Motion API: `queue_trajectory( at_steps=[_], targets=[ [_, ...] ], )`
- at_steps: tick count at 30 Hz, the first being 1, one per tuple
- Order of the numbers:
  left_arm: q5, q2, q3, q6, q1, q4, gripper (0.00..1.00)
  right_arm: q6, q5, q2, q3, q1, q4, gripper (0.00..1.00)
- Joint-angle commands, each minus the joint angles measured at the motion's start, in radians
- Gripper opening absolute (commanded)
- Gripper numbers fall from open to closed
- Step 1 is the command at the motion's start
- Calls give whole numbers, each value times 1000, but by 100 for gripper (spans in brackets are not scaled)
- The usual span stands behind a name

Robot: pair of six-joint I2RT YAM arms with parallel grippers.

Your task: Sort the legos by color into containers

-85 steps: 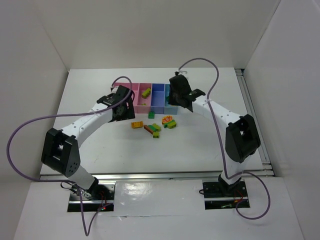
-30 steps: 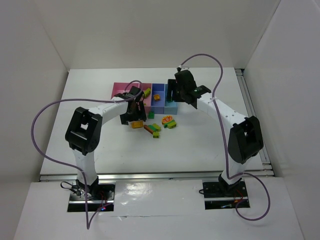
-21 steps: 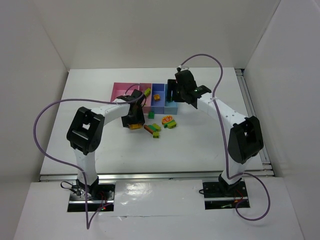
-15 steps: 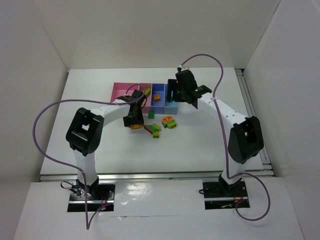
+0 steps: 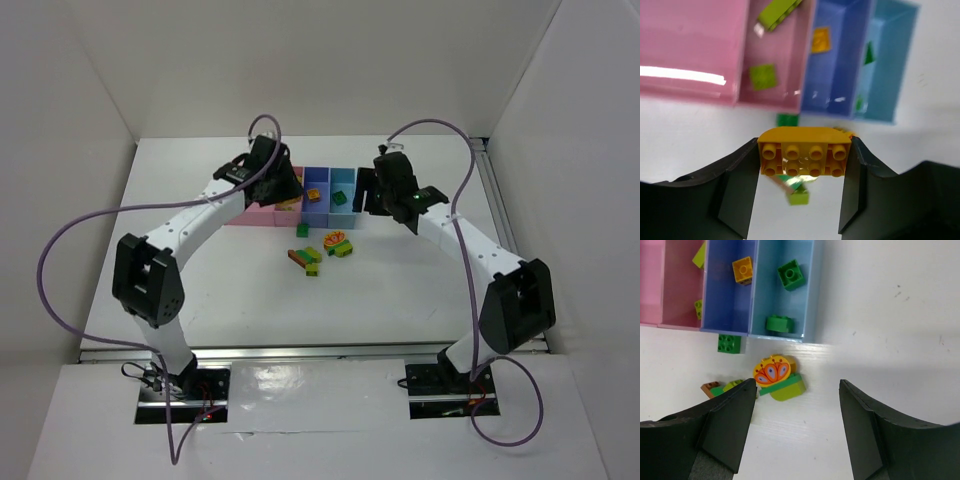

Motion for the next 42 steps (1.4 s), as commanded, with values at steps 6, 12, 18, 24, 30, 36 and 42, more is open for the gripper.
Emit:
queue_trajectory(
  at_steps=[6, 12, 18, 24, 30, 36, 42],
  targets=[
    [31, 324, 422, 59, -5, 8, 59, 8, 36, -116, -75, -28, -16, 74],
    [68, 554, 706, 72, -5, -23, 82, 8, 36, -136, -75, -39, -36, 74],
    [142, 535, 724, 90, 9, 24, 90, 8, 10, -127, -73, -39, -51, 76],
    [151, 323, 559, 139, 9, 48, 88, -15, -123, -75, -108, -4, -21, 75],
    [188, 16, 153, 133, 63, 116, 88, -136, -201, 117, -1, 96, -89, 82],
    [209, -145, -125, 124, 129, 156, 83, -169, -59, 255, 141, 174, -135, 85],
    [277, -148, -172, 124, 147, 166, 82, -219, -39, 390, 223, 174, -146, 85]
  ],
)
